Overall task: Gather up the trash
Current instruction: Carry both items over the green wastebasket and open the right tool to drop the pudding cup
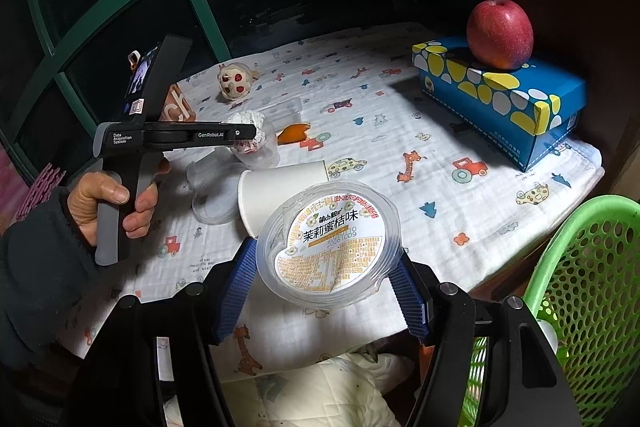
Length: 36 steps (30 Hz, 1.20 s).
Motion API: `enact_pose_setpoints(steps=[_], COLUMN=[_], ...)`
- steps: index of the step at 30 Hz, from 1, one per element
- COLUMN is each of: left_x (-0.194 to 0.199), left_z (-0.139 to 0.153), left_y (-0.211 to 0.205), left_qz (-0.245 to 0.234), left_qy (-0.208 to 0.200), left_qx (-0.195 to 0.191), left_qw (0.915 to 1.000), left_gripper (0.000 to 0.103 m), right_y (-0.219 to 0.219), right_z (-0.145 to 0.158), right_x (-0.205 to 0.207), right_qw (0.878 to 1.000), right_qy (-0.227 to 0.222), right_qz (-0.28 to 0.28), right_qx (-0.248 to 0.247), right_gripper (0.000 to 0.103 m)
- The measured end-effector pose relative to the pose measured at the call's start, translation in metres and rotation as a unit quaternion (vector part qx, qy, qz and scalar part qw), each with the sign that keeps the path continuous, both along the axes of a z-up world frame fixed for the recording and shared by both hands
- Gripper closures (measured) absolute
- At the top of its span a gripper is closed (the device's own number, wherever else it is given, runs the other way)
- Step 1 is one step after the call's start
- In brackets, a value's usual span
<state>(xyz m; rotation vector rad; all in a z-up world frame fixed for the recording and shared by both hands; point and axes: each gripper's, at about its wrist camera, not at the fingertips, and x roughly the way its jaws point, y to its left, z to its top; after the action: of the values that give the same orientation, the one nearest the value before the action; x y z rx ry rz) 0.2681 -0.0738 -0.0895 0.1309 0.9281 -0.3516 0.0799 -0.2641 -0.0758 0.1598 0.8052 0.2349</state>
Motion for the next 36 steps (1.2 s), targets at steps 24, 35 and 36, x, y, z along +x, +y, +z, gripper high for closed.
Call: enact_pose_setpoints(steps=[24, 35, 36], left_x=[-0.079, -0.117, -0.120], left_z=[0.086, 0.091, 0.090], left_y=[-0.040, -0.108, -0.114], left_qz=[-0.064, -0.141, -0.146], left_qy=[-0.058, -0.053, -0.051], left_qx=[-0.071, -0.079, -0.078], left_qw=[0.9938, 0.9855, 0.9848], left_gripper=[0.062, 0.062, 0.062], right_y=[-0.127, -0.199, -0.202], right_z=[0.026, 0.010, 0.007], right_x=[-0.086, -0.130, -0.133], right_qw=[0.986, 0.965, 0.964], right_qy=[-0.034, -0.013, -0.011], right_qz=[-0.164, -0.259, -0.264], right_qx=[-0.023, -0.041, -0.039], right_gripper=[0.040, 0.040, 0.040])
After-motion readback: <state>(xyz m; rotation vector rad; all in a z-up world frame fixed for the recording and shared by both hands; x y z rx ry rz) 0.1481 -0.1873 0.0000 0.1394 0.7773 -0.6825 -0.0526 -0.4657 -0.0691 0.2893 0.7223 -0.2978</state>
